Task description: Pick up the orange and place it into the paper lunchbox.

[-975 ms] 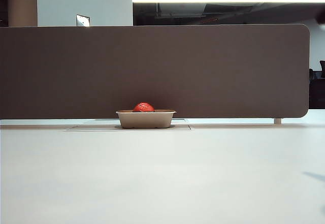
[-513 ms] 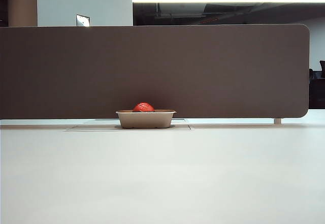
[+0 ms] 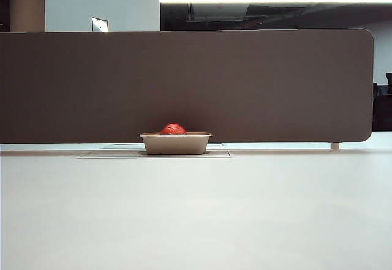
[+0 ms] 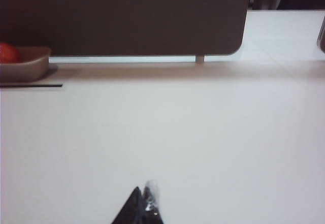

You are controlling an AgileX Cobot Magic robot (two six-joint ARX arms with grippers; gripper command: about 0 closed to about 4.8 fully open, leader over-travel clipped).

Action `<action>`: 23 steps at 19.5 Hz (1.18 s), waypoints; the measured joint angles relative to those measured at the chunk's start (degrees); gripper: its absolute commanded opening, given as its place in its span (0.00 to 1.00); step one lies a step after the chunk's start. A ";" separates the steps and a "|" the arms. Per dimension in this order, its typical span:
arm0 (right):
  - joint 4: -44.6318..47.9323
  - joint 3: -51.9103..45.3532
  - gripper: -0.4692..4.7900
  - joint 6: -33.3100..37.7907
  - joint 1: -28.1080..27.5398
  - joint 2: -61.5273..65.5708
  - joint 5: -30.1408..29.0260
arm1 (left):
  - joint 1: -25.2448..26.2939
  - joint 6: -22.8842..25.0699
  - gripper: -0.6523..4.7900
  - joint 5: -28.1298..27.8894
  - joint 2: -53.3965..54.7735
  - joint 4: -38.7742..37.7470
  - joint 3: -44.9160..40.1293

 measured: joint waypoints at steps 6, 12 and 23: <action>2.38 0.00 0.08 0.02 -0.02 0.00 -0.13 | 0.00 0.00 0.11 0.02 0.00 -0.02 0.00; 2.60 0.00 0.08 0.02 0.00 0.00 -1.99 | 0.00 0.00 0.11 0.02 0.00 -0.04 0.00; 2.60 0.00 0.08 0.02 0.00 0.00 -1.99 | 0.00 0.00 0.11 0.02 -0.02 -0.07 0.00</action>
